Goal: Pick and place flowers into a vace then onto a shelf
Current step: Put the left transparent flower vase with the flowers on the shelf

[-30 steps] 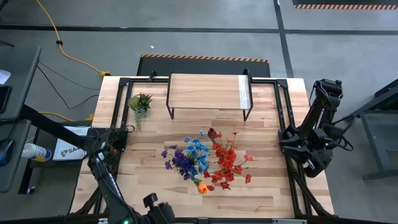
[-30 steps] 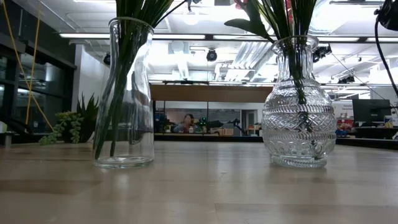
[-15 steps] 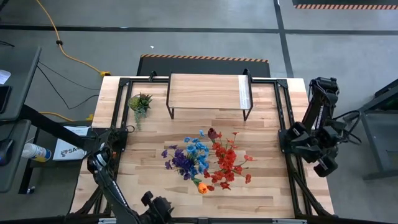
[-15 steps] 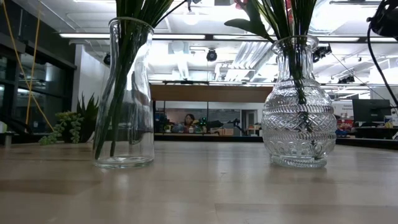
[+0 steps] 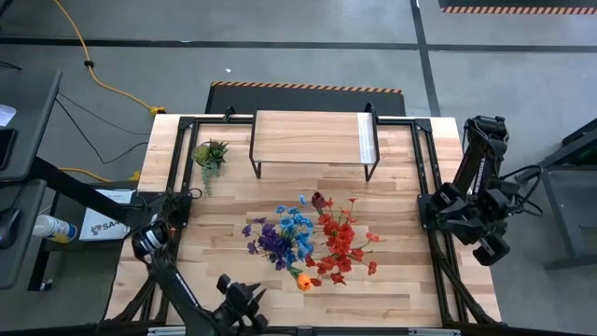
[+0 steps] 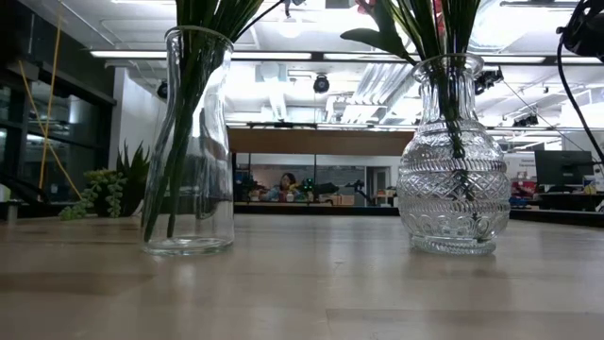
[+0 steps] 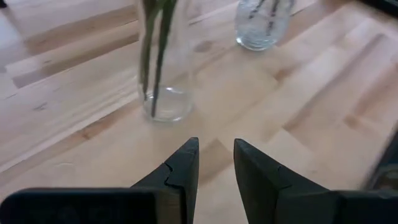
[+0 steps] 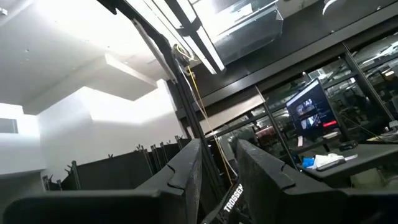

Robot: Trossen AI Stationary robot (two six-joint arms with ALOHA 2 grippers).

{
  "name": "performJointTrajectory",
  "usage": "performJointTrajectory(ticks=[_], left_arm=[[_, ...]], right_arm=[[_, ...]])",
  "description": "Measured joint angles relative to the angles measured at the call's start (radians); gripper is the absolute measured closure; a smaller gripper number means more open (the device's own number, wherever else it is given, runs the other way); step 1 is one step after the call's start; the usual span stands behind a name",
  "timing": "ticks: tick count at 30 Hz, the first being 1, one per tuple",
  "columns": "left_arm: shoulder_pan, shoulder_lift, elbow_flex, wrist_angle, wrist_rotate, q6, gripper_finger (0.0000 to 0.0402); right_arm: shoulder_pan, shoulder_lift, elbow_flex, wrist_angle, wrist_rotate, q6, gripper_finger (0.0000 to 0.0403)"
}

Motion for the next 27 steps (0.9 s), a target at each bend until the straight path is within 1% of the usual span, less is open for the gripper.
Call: performJointTrajectory(ticks=[6,11,13,15,19,24,27], left_arm=[[0.042,0.0,-0.03,0.014,0.019,0.023,0.0268],[0.085,0.0,-0.03,0.019,0.068,0.034,0.0268],[0.097,0.0,-0.03,0.027,0.091,0.057,0.0268],[0.102,0.0,-0.03,0.047,0.092,0.099,0.0268],[0.097,0.0,-0.03,0.085,0.018,0.13,0.0268],[0.092,0.0,-0.03,0.135,-0.008,0.127,0.0268],[0.091,0.0,-0.03,0.157,-0.047,0.127,0.0268]], right_arm=[[0.0,0.0,0.0,-0.005,0.0,0.001,0.0308],[0.0,0.0,0.0,-0.006,0.0,0.001,0.0308],[0.0,0.0,0.0,-0.01,0.0,0.001,0.0308],[0.0,0.0,0.0,-0.012,0.0,0.001,0.0309],[0.0,0.0,0.0,-0.012,0.0,0.001,0.0309],[0.0,0.0,0.0,-0.012,0.008,0.001,0.0308],[0.0,0.0,0.0,-0.012,0.015,0.001,0.0309]])
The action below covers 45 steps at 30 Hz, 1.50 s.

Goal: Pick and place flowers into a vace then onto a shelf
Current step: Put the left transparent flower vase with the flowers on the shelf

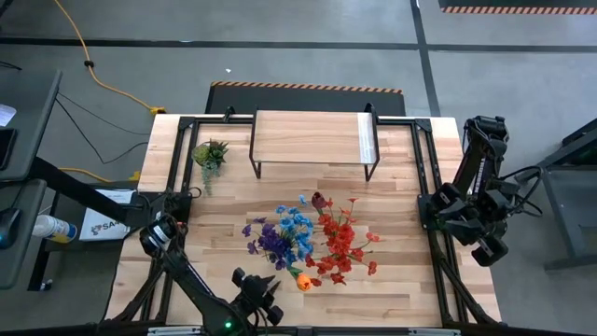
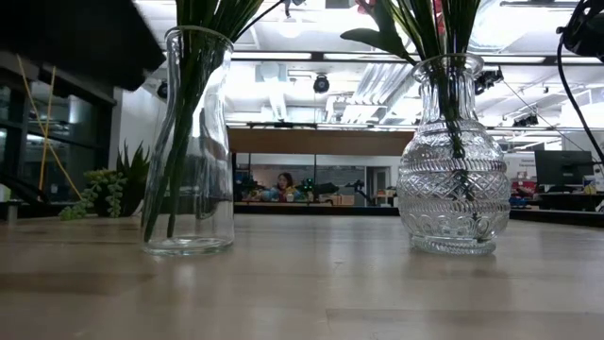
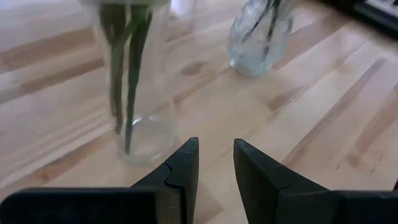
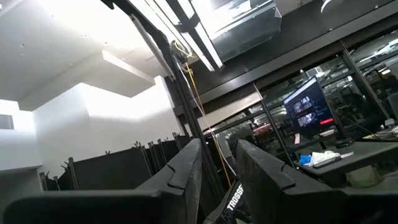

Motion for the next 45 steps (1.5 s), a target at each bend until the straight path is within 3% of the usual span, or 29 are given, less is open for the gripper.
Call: performJointTrajectory(ticks=[5,9,21,45], left_arm=[[0.002,0.0,0.0,0.022,-0.036,-0.022,0.0258],[0.002,0.0,0.0,0.022,-0.036,-0.076,0.0226],[0.008,-0.001,0.0,0.015,-0.09,-0.048,0.0138],[0.057,-0.002,-0.015,-0.126,-0.111,-0.049,0.014]], right_arm=[[0.0,0.0,0.0,0.0,0.001,0.0,0.0309],[0.0,0.0,0.0,0.0,0.001,0.0,0.0309],[0.0,0.0,0.0,0.0,0.001,0.0,0.0309],[0.0,0.0,0.0,0.0,0.001,0.0,0.0309]])
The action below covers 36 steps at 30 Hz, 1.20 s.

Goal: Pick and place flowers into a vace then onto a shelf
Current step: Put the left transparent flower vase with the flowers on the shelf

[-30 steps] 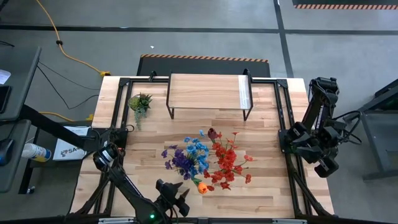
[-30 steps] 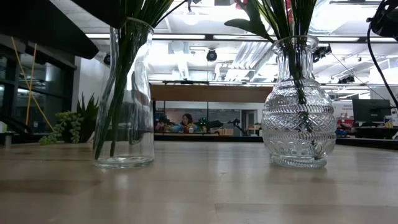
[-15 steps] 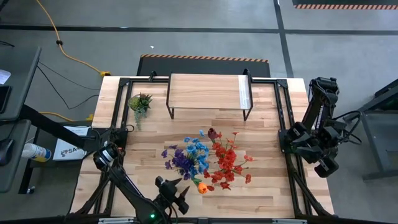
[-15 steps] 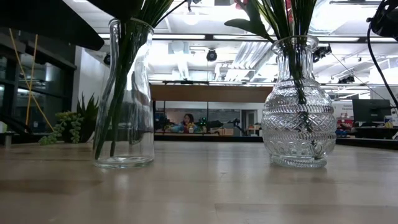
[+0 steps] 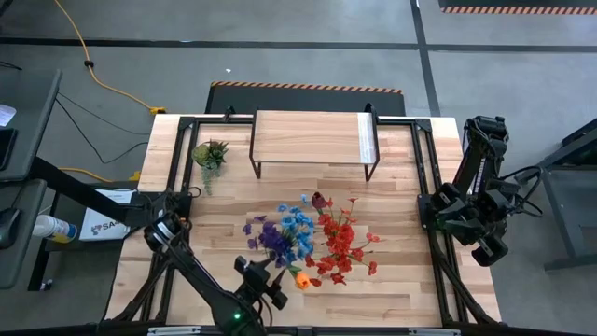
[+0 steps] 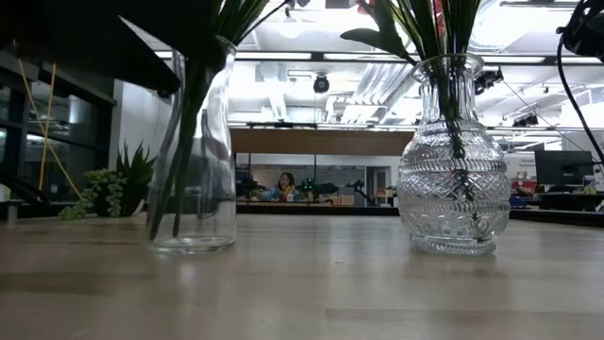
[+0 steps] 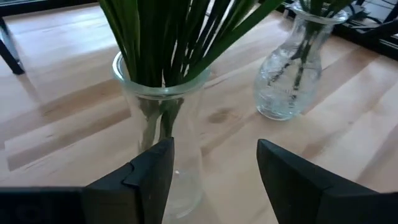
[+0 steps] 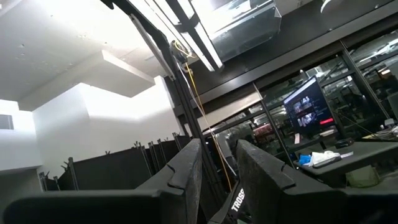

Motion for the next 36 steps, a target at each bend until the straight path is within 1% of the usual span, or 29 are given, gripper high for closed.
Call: performJointTrajectory(ticks=[13,18,24,29,36], left_arm=[[0.01,0.0,-0.007,0.005,-0.001,0.0,0.014],[0.01,0.0,-0.007,0.005,-0.072,0.0,0.014],[0.01,0.0,-0.007,0.004,-0.079,0.0,0.014],[0.01,0.0,-0.007,0.003,-0.116,0.0,0.014],[0.01,0.0,-0.007,-0.023,-0.139,0.0,0.014]], right_arm=[[0.0,0.0,0.0,0.0,0.0,-0.001,0.0309],[0.0,0.0,0.0,0.0,0.0,-0.003,0.0309],[0.0,0.0,0.0,0.0,0.0,-0.003,0.0308],[0.0,0.0,0.0,0.0,0.0,-0.003,0.0308],[0.0,0.0,0.0,0.0,0.0,-0.003,0.0309]])
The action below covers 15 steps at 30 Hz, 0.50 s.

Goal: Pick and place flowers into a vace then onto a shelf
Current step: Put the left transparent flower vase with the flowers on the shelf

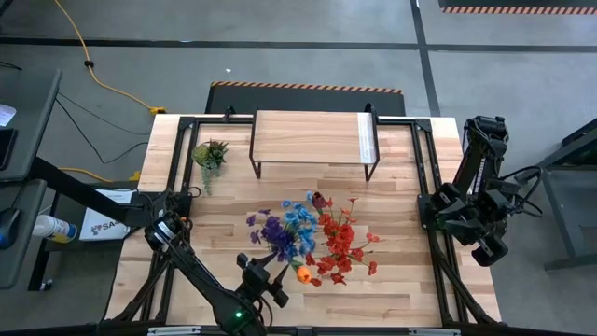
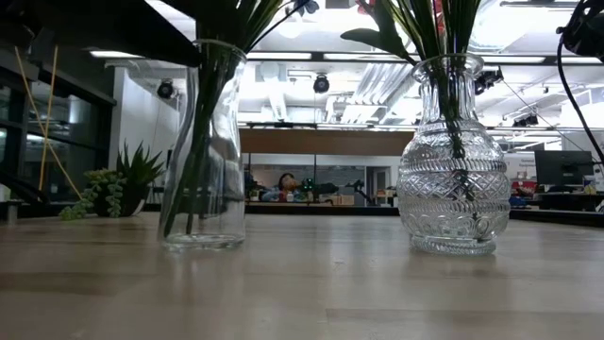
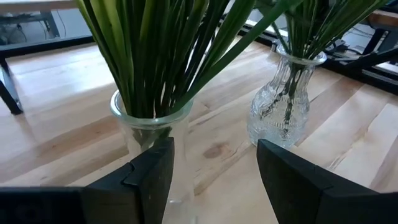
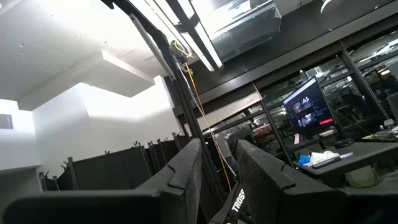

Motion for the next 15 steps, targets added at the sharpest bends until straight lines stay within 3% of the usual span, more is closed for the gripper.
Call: performJointTrajectory(ticks=[7,15], left_arm=[[0.0,0.0,0.0,-0.008,-0.017,0.0,0.014],[0.0,0.0,0.0,-0.008,0.04,-0.001,0.014]], right_arm=[[0.0,0.0,0.0,0.0,0.0,0.0,0.0308],[0.0,0.0,0.0,0.0,0.0,0.001,0.0308]])
